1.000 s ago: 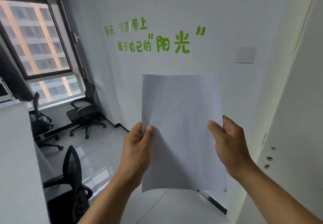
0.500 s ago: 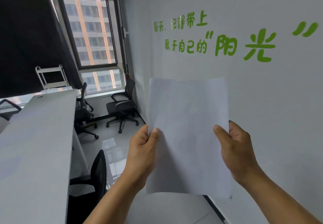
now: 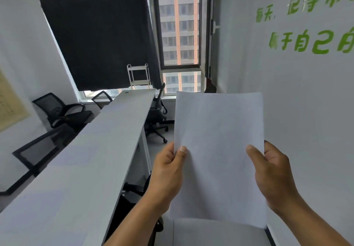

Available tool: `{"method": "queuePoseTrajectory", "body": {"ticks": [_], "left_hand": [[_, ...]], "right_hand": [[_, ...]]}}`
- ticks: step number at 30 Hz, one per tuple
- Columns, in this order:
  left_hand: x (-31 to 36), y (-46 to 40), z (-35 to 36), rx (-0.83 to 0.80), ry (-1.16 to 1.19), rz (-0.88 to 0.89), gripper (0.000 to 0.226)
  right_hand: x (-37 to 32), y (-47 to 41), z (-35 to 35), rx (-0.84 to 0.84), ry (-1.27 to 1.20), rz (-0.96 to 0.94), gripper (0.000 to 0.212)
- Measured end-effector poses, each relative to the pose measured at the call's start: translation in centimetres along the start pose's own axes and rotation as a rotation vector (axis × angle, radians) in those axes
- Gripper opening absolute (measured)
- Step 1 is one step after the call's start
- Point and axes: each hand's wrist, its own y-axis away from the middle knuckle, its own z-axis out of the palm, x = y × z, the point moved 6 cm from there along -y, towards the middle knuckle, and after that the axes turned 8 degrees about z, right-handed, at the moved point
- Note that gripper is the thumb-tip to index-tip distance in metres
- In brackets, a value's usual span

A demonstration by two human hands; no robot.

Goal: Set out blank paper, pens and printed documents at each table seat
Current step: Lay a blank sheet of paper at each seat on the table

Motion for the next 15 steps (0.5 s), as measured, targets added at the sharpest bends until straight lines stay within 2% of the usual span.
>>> {"method": "queuePoseTrajectory", "body": {"ticks": [3,7,11,15], "left_hand": [[-1.7,-3.1,0.7,0.091,-0.025,-0.011,0.031],[-3.7,-6.4,0.7,0.209,-0.084,-0.042,0.028],[-5.7,-8.8,-0.4,0.313,-0.099,-0.084,0.026],[-8.1,-11.8,-2.4,0.4,-0.099,-0.139,0.026]], "right_hand": [[1.7,-6.1,1.9,-0.099,0.0,-0.005,0.036],[3.4,-12.5,5.1,-0.243,-0.009,-0.003,0.042],[5.0,-17.1,9.2,-0.348,-0.026,0.034,0.036],[6.4,-21.0,14.5,-0.45,-0.042,0.066,0.047]]}}
